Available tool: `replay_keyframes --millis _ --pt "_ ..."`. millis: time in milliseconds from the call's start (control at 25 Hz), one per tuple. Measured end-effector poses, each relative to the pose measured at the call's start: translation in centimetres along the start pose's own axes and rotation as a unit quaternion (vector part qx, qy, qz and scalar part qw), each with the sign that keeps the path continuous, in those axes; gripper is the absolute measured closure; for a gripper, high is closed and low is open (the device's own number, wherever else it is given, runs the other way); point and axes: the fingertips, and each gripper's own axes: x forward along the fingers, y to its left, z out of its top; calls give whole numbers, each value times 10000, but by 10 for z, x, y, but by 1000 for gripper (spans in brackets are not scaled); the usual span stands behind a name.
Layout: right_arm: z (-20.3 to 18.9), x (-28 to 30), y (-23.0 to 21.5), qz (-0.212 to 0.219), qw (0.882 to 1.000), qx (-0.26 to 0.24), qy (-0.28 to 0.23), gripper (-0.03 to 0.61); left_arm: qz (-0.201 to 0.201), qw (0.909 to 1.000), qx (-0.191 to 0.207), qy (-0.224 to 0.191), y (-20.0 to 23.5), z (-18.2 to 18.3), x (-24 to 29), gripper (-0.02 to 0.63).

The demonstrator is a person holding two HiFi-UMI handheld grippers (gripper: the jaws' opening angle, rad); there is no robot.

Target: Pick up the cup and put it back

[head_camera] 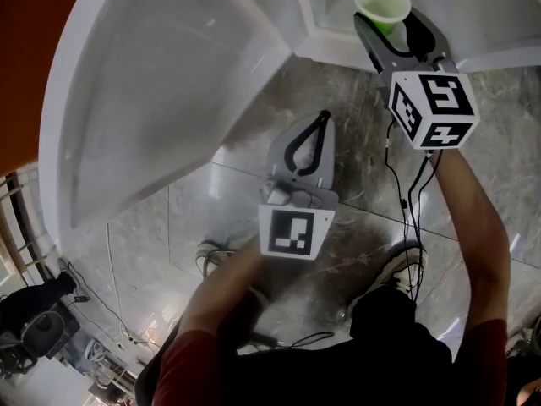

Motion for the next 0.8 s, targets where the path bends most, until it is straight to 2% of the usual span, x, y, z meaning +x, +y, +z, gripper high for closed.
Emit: replay_keyframes --millis 400,560,800 --pt "1 37 -3 -80 9989 -431 164 301 12 9999 7 160 2 -11 -2 613" --pt "-1 43 -10 -181 9994 -227 193 301 -12 9998 59 210 2 -13 -2 613" --pt "-1 41 -6 -203 9987 -440 170 298 7 9998 9 199 2 -14 -2 614"
